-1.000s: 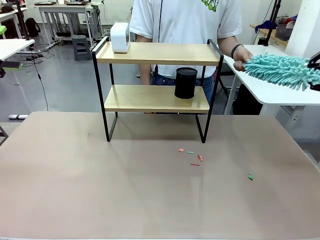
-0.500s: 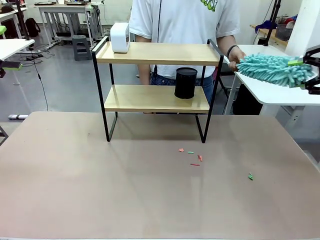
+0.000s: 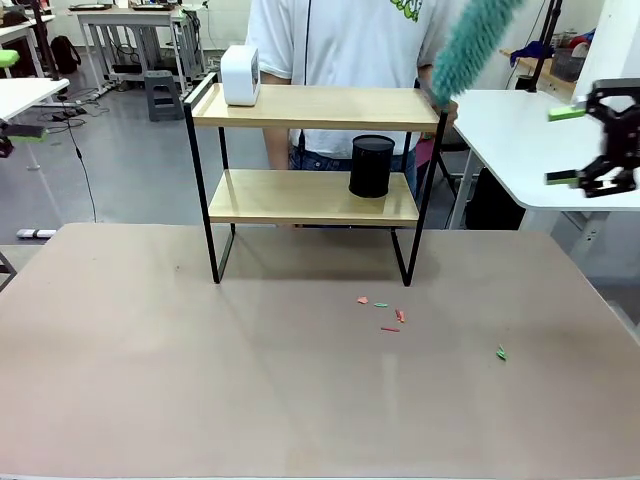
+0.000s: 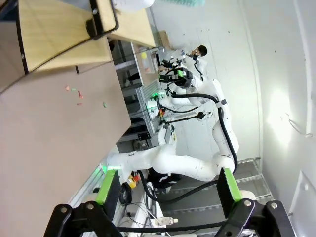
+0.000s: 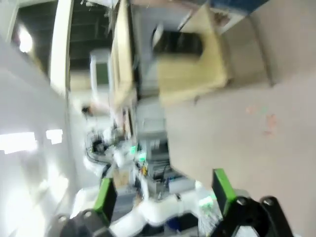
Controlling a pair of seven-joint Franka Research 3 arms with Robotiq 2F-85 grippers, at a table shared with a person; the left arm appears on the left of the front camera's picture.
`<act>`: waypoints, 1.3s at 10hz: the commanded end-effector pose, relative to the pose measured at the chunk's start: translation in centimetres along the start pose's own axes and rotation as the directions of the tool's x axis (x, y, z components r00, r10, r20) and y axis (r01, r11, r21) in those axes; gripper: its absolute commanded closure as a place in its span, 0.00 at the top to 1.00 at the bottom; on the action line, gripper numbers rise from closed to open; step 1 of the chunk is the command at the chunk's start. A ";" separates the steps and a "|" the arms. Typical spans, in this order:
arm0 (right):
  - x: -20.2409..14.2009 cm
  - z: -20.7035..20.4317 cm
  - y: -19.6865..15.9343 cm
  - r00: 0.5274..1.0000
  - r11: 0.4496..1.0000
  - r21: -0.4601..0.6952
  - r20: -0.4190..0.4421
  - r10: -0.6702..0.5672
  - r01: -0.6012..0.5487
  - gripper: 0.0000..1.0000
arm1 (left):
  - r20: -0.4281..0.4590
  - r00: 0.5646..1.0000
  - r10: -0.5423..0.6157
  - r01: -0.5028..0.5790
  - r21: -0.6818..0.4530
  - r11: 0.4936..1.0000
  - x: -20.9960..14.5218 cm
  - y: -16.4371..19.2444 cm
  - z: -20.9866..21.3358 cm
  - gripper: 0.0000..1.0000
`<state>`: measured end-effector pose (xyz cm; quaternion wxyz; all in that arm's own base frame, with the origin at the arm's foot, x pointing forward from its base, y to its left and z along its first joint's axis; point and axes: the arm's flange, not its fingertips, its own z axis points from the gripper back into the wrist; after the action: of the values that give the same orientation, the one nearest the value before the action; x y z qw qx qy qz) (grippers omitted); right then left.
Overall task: Clean the shelf.
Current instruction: Hand the Duster back to the human.
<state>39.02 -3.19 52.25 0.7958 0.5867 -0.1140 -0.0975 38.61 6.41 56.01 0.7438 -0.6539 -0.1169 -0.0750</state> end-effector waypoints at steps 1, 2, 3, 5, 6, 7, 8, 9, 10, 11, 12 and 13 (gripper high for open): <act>0.3 -4.7 0.4 0.978 0.995 0.092 -0.200 0.059 -0.042 1.00 | -0.070 0.993 0.090 -0.093 -0.032 0.995 -0.5 1.6 -5.8 1.00; -0.3 -8.7 1.2 0.944 0.989 0.138 -0.319 0.088 -0.046 1.00 | -0.114 0.987 0.116 -0.118 -0.009 0.993 -0.6 3.3 -9.1 1.00; -0.9 -11.7 1.3 0.919 0.990 0.135 -0.381 0.098 -0.050 1.00 | -0.121 0.982 0.144 -0.148 -0.025 0.989 -0.9 4.3 -10.6 1.00; -2.5 -10.2 1.1 0.945 0.992 0.119 -0.316 0.078 -0.041 1.00 | -0.134 0.984 0.119 -0.120 -0.002 0.993 -1.1 4.0 -9.5 1.00; -2.5 -10.2 1.1 0.945 0.992 0.119 -0.316 0.078 -0.041 1.00 | -0.134 0.984 0.119 -0.120 -0.002 0.993 -1.1 4.0 -9.5 1.00; -2.5 -10.2 1.1 0.945 0.992 0.119 -0.316 0.078 -0.041 1.00 | -0.134 0.984 0.119 -0.120 -0.002 0.993 -1.1 4.0 -9.5 1.00; -2.5 -10.2 1.1 0.945 0.992 0.119 -0.316 0.078 -0.041 1.00 | -0.134 0.984 0.119 -0.120 -0.002 0.993 -1.1 4.0 -9.5 1.00; -2.5 -10.2 1.1 0.945 0.992 0.119 -0.316 0.078 -0.041 1.00 | -0.134 0.984 0.119 -0.120 -0.002 0.993 -1.1 4.0 -9.5 1.00; -2.5 -10.2 1.1 0.945 0.992 0.119 -0.316 0.078 -0.041 1.00 | -0.134 0.984 0.119 -0.120 -0.002 0.993 -1.1 4.0 -9.5 1.00; -2.5 -10.2 1.1 0.945 0.992 0.119 -0.316 0.078 -0.041 1.00 | -0.134 0.984 0.119 -0.120 -0.002 0.993 -1.1 4.0 -9.5 1.00; -2.5 -10.2 1.1 0.945 0.992 0.119 -0.316 0.078 -0.041 1.00 | -0.134 0.984 0.119 -0.120 -0.002 0.993 -1.1 4.0 -9.5 1.00; -2.5 -10.2 1.1 0.945 0.992 0.119 -0.316 0.078 -0.041 1.00 | -0.134 0.984 0.119 -0.120 -0.002 0.993 -1.1 4.0 -9.5 1.00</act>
<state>40.15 7.11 50.25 0.7727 0.6340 -0.0111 0.0302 39.58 -2.53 50.66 0.7482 -0.6590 -0.0330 -0.0696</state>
